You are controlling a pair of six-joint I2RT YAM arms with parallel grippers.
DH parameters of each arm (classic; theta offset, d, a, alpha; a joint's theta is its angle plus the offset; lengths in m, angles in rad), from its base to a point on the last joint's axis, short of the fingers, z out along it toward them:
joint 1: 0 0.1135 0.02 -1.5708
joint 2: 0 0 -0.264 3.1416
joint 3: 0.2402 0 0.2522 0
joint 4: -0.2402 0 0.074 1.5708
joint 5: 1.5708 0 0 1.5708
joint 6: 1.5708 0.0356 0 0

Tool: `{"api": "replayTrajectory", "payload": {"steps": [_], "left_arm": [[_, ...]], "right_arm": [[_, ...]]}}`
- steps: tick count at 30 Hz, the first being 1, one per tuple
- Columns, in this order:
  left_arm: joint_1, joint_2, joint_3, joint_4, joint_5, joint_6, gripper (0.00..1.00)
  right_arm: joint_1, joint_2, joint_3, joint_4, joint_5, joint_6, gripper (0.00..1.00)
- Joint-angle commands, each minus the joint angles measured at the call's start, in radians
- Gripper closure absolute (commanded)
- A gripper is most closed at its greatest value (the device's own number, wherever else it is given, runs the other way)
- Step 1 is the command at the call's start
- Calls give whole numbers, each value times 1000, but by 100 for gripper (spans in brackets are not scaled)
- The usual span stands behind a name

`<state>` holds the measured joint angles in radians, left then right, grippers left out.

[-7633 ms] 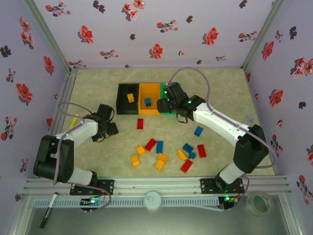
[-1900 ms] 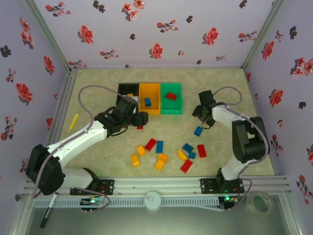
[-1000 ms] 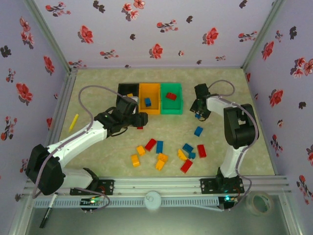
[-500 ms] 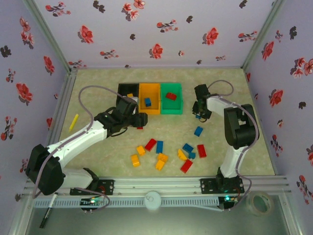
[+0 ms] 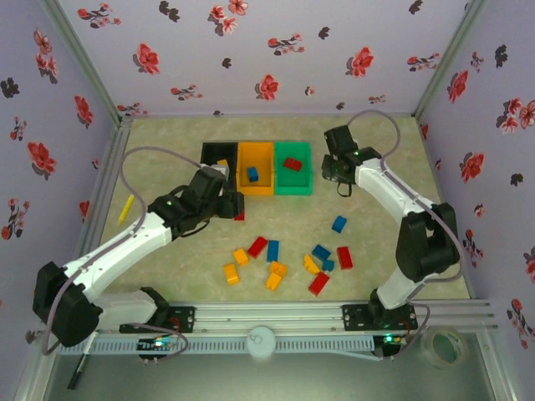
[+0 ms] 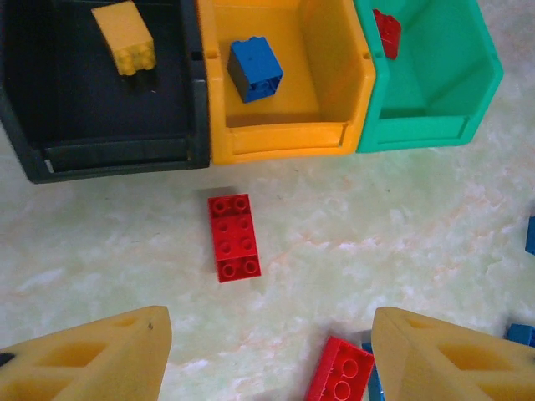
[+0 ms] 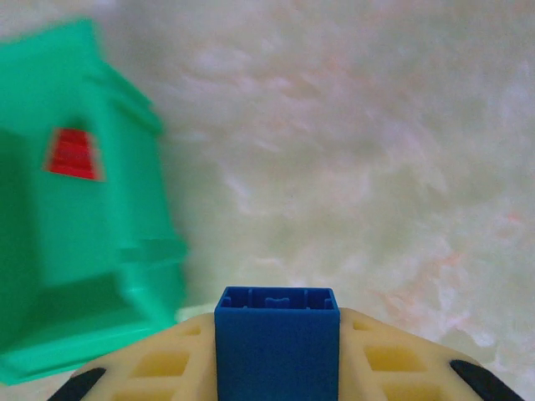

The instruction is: Sort the legos into containers by color

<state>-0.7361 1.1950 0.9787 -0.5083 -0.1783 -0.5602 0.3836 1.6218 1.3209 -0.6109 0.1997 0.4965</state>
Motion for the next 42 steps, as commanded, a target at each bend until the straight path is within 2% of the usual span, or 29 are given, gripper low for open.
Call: {"api": "replayTrajectory", "payload": {"steps": [1, 6, 11, 18, 27, 29, 32, 34, 39, 42], "left_arm": [[-6, -45, -22, -55, -56, -25, 36], [-6, -76, -49, -86, -66, -68, 36], [-6, -84, -46, -150, -121, -86, 37], [-8, -75, -8, -186, -136, -104, 37], [-8, -45, 12, -202, -149, -117, 37], [-8, -40, 9, -203, -149, -120, 37], [-9, -39, 8, -214, -149, -127, 37], [-12, -44, 3, -226, -150, -132, 37], [-30, -72, -22, -283, -144, -192, 37], [-73, -91, -56, -324, -135, -270, 36]], "right_arm": [[49, -38, 67, -31, 29, -55, 75], [133, -21, 137, 26, -13, -69, 75], [190, 47, 190, 108, -78, -66, 75], [234, 204, 267, 241, -176, -77, 75], [239, 448, 497, 238, -252, -96, 72], [240, 506, 564, 215, -262, -103, 67], [240, 573, 661, 166, -271, -114, 50], [241, 580, 671, 164, -277, -115, 44], [242, 503, 579, 195, -279, -120, 41], [242, 420, 482, 225, -271, -131, 40]]}}
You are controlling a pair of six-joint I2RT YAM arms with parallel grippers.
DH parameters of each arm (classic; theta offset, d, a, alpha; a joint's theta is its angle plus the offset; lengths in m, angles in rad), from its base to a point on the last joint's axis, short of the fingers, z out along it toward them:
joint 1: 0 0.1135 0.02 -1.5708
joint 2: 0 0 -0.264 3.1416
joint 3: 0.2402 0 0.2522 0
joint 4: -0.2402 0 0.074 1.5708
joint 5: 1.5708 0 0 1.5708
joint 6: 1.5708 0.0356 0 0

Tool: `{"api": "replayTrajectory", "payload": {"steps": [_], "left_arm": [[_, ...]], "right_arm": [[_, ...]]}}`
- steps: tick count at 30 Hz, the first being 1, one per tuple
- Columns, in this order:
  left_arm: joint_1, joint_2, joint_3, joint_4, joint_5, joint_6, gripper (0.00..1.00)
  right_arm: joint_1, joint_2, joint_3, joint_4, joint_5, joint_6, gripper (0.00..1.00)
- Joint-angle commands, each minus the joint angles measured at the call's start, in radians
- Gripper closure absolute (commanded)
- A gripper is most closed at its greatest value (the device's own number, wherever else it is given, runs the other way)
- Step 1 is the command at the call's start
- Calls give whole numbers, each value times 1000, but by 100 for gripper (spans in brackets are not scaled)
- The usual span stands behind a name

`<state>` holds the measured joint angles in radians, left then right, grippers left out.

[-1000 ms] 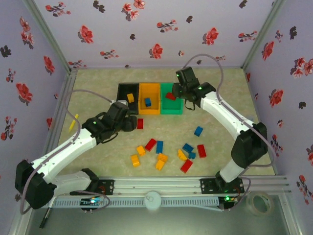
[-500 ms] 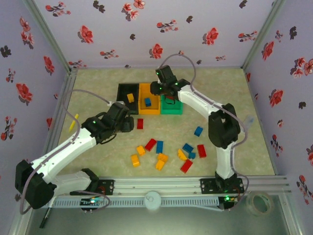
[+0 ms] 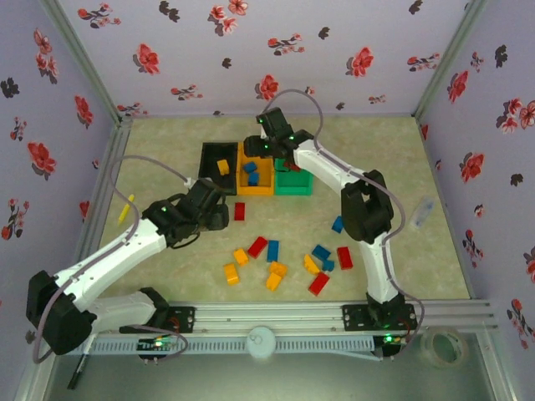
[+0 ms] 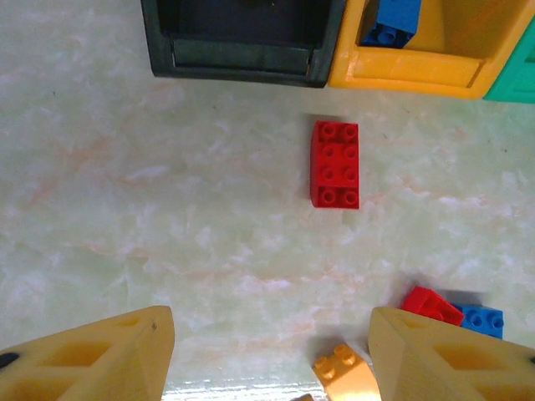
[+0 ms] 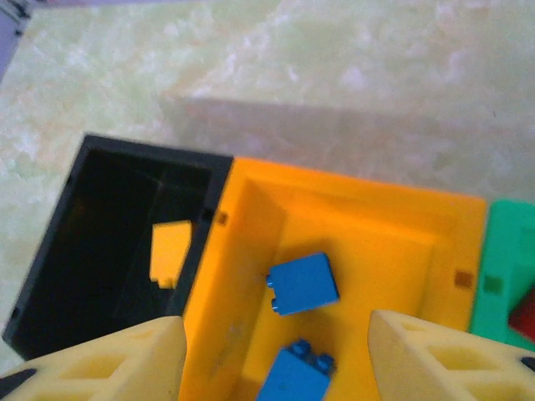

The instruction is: Sort the legos into containers by color

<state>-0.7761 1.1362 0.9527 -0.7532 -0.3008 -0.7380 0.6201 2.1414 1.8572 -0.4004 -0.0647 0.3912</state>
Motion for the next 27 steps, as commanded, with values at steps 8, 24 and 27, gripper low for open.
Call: {"api": "replayTrajectory", "payload": {"steps": [8, 24, 27], "left_arm": [[-221, -81, -172, -101, 21, -355, 37], [-420, 41, -321, 123, 97, -615, 37], [-425, 71, -317, 132, 98, -615, 37]], "right_arm": [[6, -301, -277, 41, 23, -48, 38], [15, -411, -382, 33, 16, -54, 39], [18, -417, -382, 22, 17, -61, 40]]}}
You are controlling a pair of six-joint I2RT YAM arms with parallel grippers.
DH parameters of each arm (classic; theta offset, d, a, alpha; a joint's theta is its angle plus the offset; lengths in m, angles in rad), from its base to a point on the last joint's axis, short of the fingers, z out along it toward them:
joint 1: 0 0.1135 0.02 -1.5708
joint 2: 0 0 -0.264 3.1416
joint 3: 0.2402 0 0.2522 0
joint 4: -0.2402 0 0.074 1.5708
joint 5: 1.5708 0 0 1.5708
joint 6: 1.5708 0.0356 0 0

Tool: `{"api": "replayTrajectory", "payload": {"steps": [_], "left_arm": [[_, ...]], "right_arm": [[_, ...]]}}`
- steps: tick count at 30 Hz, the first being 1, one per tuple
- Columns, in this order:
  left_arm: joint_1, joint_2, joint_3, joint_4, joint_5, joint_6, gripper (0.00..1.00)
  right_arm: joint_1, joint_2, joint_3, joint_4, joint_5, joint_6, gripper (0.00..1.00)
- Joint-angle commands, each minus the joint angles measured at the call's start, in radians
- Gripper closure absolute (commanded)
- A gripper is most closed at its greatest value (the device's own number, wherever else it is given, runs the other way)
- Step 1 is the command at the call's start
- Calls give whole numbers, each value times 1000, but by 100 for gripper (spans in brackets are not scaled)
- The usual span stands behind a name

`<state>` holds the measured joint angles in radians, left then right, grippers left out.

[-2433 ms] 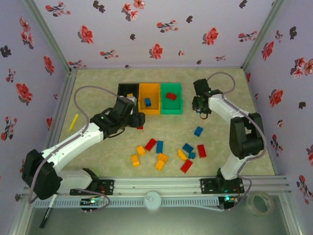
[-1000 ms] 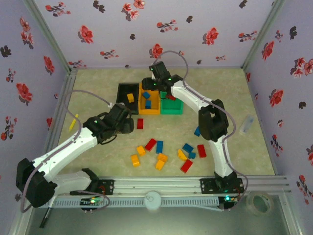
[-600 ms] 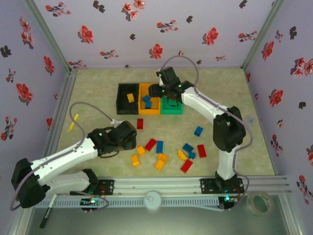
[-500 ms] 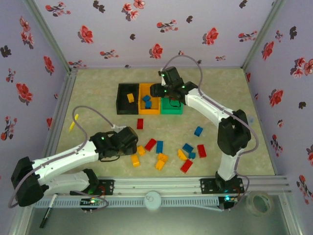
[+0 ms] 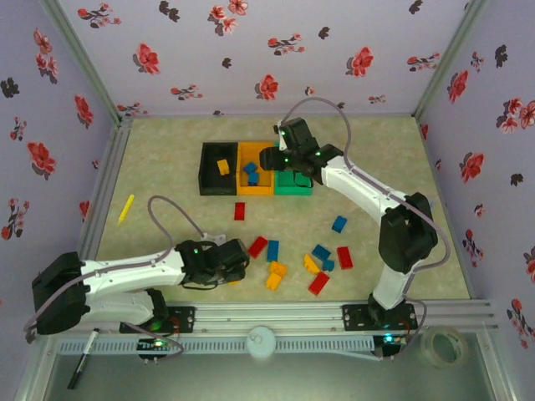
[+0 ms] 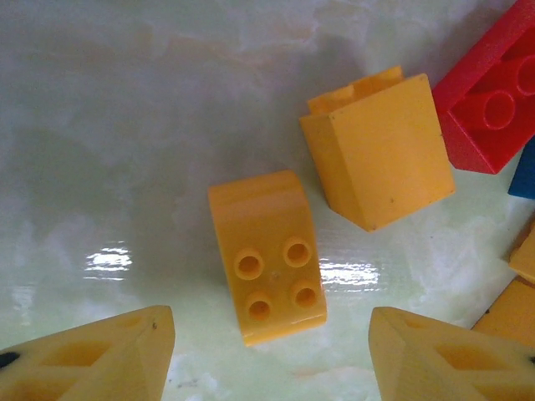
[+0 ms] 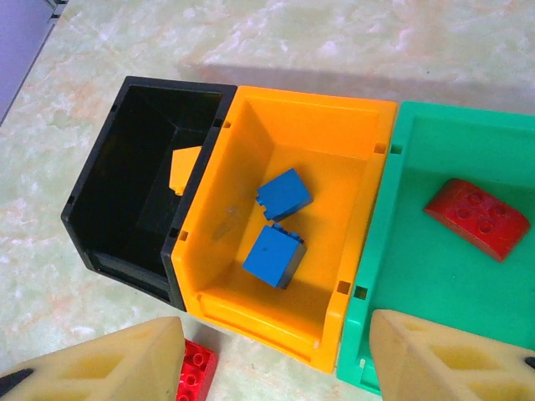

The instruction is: Sort the legos into containers by color

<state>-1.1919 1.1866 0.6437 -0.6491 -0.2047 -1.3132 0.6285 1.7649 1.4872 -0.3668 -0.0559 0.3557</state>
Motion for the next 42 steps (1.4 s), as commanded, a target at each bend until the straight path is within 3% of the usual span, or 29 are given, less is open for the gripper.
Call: {"api": "replayTrajectory", "payload": {"steps": [1, 18, 34, 39, 42], "left_arm": [[-9, 31, -7, 28, 1, -42, 37], [-9, 140, 4, 39, -14, -26, 44], [-5, 176, 24, -24, -58, -14, 66], [43, 117, 41, -90, -82, 38, 71], [116, 47, 67, -152, -109, 118, 72]], "right_arm": [[11, -43, -14, -15, 10, -29, 40], [14, -95, -47, -33, 22, -44, 42], [14, -146, -82, -35, 37, -40, 43], [14, -167, -100, -34, 44, -34, 43], [16, -187, -116, -44, 60, -32, 43]]}}
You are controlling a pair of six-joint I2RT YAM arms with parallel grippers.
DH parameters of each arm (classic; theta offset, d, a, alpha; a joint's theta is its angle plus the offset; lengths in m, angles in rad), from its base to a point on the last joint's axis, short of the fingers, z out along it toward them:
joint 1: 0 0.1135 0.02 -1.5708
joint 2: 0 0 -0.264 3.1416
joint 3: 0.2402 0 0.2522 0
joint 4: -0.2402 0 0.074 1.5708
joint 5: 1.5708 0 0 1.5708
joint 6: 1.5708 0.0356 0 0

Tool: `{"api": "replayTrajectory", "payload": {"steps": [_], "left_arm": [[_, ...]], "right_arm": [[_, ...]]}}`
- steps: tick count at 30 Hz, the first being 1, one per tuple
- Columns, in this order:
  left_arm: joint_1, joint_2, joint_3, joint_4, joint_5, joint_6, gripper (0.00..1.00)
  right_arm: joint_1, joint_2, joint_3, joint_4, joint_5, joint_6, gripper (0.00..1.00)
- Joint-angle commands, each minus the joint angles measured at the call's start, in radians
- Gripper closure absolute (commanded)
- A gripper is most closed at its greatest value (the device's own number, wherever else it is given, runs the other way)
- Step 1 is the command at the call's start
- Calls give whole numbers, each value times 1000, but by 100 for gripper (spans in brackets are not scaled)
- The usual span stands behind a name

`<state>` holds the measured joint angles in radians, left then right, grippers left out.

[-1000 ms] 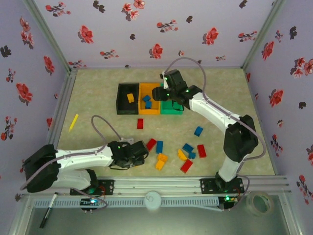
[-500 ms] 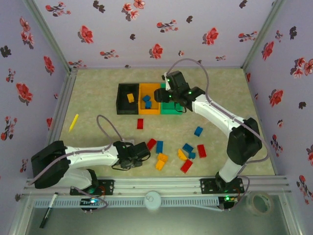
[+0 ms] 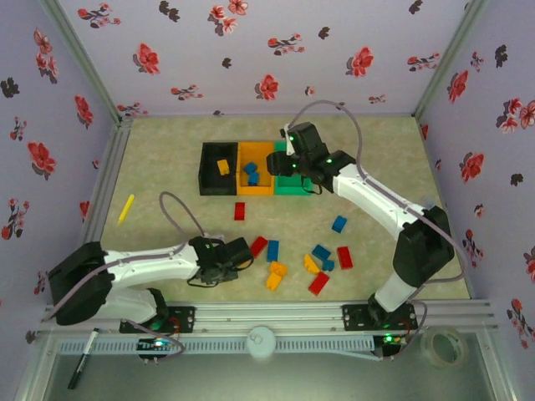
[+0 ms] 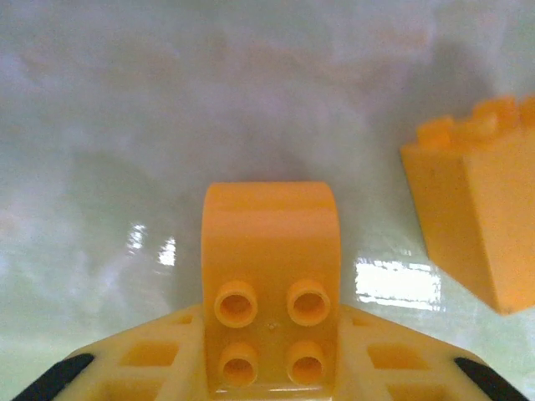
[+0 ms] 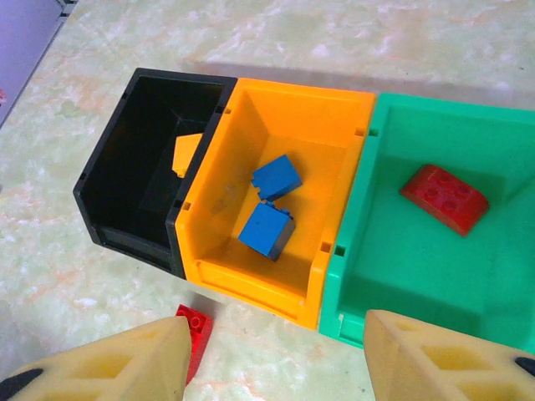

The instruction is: Sort the legos into containers by color

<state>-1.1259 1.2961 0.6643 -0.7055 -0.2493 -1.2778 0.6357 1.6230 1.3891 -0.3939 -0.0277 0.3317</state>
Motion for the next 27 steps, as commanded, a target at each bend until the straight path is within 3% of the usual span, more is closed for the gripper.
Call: {"api": "replayTrajectory", "payload": {"steps": [1, 6, 11, 16, 27], "left_arm": [[91, -84, 60, -118, -77, 123, 72], [317, -155, 158, -119, -99, 385, 71], [529, -56, 312, -7, -93, 618, 72], [628, 140, 501, 77, -37, 760, 73], [754, 552, 933, 74, 52, 965, 74]], "right_arm": [[9, -54, -26, -16, 35, -7, 43], [8, -95, -61, -32, 45, 7, 43], [12, -139, -101, -52, 53, 16, 43], [18, -181, -134, -73, 74, 27, 44], [24, -240, -208, -80, 96, 61, 44]]}}
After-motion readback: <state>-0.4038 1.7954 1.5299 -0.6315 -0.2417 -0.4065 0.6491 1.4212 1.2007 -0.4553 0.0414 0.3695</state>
